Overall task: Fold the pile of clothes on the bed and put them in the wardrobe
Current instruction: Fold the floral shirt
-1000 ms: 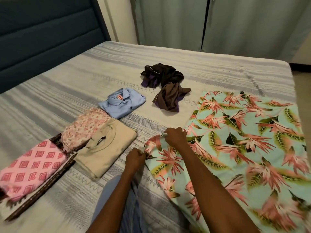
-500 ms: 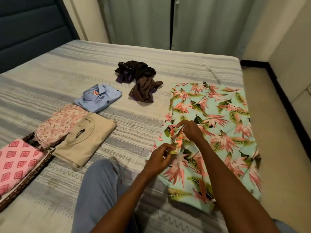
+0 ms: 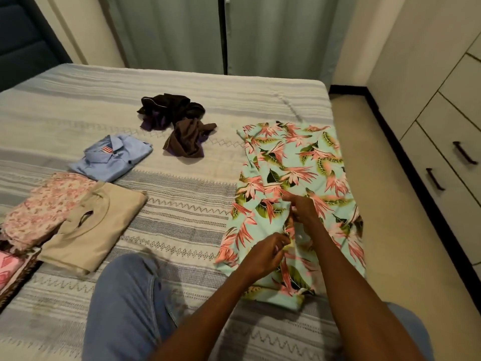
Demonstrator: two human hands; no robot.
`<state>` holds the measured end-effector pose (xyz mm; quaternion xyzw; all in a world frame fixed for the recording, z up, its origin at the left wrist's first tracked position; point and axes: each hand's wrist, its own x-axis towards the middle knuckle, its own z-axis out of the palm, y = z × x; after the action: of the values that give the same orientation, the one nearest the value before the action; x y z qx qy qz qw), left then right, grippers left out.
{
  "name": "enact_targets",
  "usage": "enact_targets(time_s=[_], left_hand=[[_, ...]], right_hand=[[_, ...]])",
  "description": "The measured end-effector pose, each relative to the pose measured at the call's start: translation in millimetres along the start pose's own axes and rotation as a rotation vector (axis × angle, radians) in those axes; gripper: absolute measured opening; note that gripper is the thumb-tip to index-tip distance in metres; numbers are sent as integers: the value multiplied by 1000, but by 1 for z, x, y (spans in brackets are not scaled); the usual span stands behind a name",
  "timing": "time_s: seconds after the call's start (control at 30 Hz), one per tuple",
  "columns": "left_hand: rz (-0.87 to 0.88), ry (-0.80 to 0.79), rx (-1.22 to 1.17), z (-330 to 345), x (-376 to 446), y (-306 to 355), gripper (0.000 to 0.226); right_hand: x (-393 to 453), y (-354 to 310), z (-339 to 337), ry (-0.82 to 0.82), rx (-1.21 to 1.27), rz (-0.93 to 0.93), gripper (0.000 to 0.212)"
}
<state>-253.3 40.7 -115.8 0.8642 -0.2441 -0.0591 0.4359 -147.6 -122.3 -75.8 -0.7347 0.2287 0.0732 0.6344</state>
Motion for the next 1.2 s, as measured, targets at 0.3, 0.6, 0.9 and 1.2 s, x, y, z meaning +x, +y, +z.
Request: enact_targets(time_s=[0.3, 0.6, 0.9, 1.2], left_hand=[[1, 2, -63, 21, 24, 21, 28], [75, 7, 90, 7, -1, -10, 27], [5, 160, 492, -51, -53, -39, 37], [-333, 163, 407, -51, -84, -46, 43]], right_hand=[[11, 16, -25, 31, -71, -170, 31], [20, 38, -42, -64, -244, -102, 61], [-6, 51, -44, -4, -575, -86, 67], [-38, 67, -57, -121, -611, -35, 68]])
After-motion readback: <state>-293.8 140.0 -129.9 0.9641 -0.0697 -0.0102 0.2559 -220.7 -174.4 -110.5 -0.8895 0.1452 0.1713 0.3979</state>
